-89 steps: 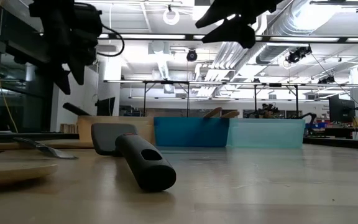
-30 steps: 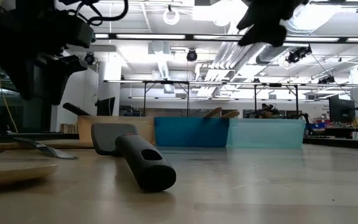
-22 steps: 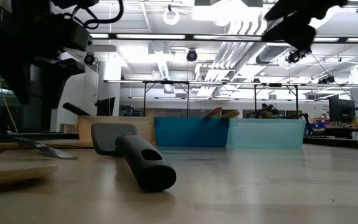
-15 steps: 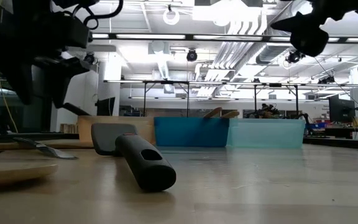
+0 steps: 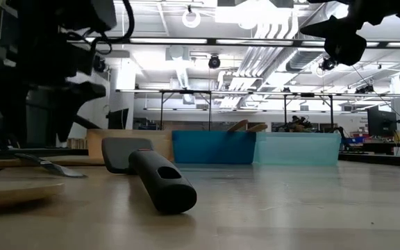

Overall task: Pick & Place Kitchen Items
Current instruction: Put the silver knife into the green bin

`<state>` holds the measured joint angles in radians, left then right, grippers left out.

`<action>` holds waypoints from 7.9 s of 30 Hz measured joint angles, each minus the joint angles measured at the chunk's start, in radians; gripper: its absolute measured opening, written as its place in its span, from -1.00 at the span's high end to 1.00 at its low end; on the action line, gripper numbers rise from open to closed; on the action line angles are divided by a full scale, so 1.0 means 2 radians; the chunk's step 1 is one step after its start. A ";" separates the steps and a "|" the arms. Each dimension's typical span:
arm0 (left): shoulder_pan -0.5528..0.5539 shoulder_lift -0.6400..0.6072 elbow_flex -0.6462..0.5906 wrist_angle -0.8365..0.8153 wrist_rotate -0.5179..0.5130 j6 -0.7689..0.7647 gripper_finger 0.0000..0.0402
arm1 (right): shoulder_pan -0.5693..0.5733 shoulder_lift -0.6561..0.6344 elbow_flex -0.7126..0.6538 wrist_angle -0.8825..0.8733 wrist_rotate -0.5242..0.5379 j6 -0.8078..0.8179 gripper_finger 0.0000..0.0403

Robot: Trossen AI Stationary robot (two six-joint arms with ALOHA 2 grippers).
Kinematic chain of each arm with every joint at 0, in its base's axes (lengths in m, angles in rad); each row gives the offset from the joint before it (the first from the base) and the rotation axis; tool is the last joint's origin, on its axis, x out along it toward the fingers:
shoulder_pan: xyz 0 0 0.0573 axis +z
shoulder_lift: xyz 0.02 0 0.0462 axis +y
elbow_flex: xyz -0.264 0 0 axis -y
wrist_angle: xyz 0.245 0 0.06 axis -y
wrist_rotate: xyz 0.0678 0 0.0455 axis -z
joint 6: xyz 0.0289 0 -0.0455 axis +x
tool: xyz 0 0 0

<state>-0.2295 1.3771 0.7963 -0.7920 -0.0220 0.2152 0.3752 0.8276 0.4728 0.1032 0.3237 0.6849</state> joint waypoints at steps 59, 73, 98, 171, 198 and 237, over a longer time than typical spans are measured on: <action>0.000 0.008 -0.086 0.111 0.008 0.025 0.41 | 0.000 0.000 0.000 0.004 0.009 0.011 -0.01; 0.000 0.008 -0.085 0.113 0.010 0.021 0.85 | 0.000 0.000 0.000 0.003 0.009 0.011 -0.01; 0.000 0.002 -0.084 0.108 0.017 -0.008 0.85 | 0.000 0.000 0.000 0.003 0.007 0.013 -0.01; 0.076 0.011 0.205 0.430 -0.008 -0.022 0.85 | -0.002 0.000 0.000 0.003 0.076 -0.044 -0.01; 0.099 0.092 0.204 0.628 0.018 -0.086 0.85 | -0.084 0.156 0.001 0.359 -0.010 -0.291 -0.01; 0.098 0.091 0.204 0.619 0.000 -0.116 0.82 | -0.135 0.223 0.061 0.367 -0.118 -0.277 0.69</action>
<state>-0.0326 1.5585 1.2037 0.4454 -0.0216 -0.0168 0.1061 1.2742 0.5945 0.8365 0.0872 0.1304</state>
